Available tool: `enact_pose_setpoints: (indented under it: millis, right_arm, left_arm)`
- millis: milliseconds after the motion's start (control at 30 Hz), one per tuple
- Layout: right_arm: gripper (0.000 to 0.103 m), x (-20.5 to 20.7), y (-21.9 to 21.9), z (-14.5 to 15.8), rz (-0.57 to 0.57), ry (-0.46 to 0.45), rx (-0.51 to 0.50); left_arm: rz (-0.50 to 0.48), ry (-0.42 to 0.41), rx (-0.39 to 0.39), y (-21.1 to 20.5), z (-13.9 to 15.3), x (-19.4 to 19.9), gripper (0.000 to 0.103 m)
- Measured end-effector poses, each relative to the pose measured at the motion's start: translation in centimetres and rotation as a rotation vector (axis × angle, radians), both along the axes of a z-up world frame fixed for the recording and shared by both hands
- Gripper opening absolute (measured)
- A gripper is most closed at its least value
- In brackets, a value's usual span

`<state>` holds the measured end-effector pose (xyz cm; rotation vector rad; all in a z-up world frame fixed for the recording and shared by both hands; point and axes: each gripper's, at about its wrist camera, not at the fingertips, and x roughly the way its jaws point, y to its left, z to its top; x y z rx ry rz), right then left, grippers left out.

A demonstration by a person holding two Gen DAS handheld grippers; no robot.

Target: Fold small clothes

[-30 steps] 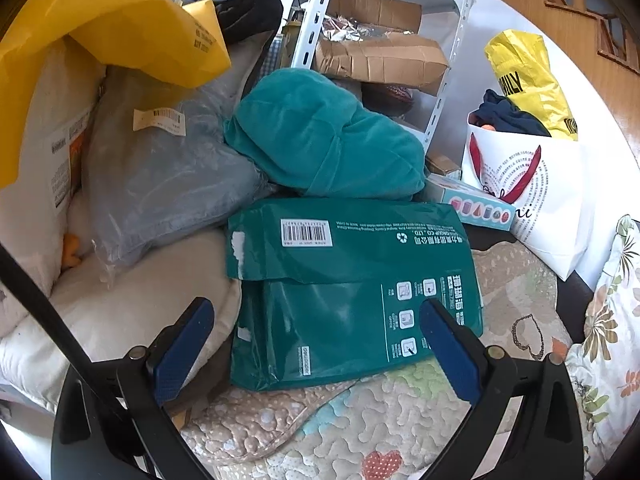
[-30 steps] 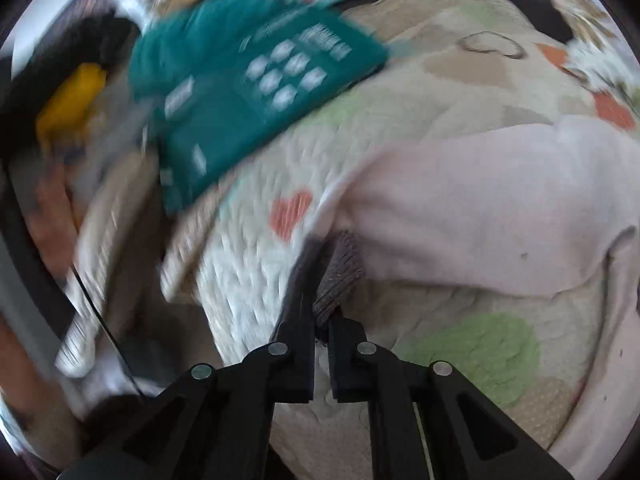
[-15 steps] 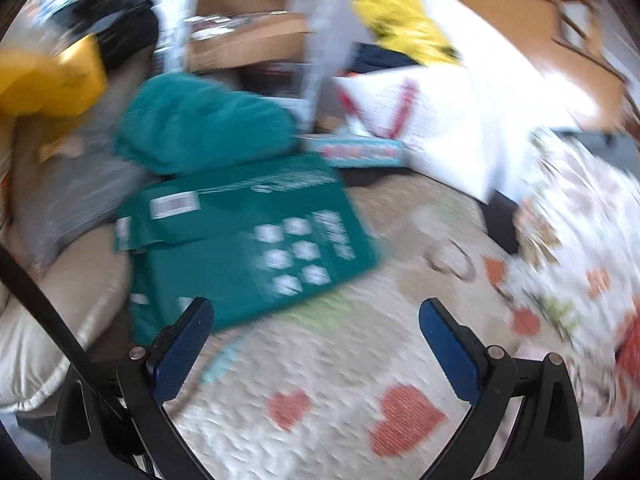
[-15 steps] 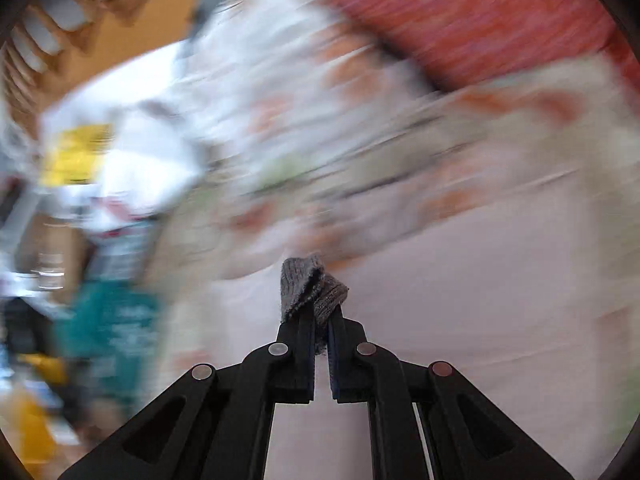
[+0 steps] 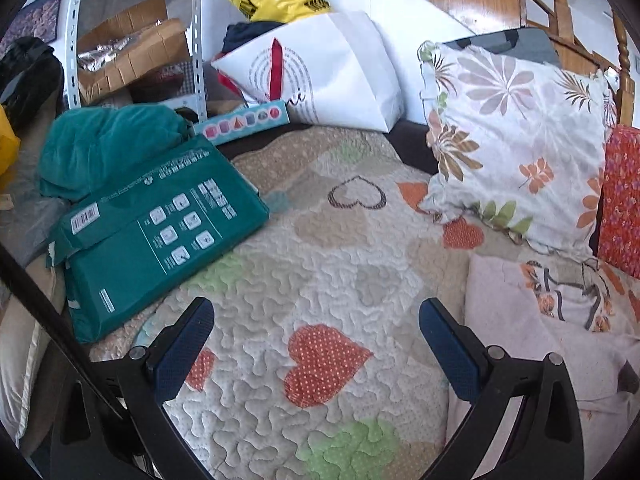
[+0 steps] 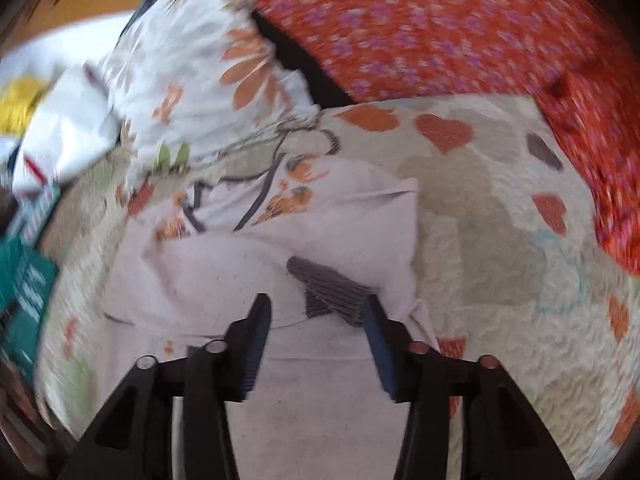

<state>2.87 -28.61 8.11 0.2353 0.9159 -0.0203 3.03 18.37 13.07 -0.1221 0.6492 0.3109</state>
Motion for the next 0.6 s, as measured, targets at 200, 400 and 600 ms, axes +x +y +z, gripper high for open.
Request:
enact_pose_setpoints:
  millis: [200, 400, 600]
  right_arm:
    - [0.023, 3.3, 2.5, -4.2, 0.116, 0.092, -0.249]
    - [0.007, 5.0, -2.6, -1.8, 0.0, 0.077, -0.075]
    - [0.035, 7.0, -5.1, -3.2, -0.151, 0.199, -0.234]
  left_arm:
    - [0.023, 0.066, -0.073, 1.5, -1.4, 0.6, 0.102]
    - [0.026, 0.076, -0.105, 1.5, -1.6, 1.3, 0.102]
    - [-0.008, 0.097, -0.095, 0.1, -1.8, 2.2, 0.102]
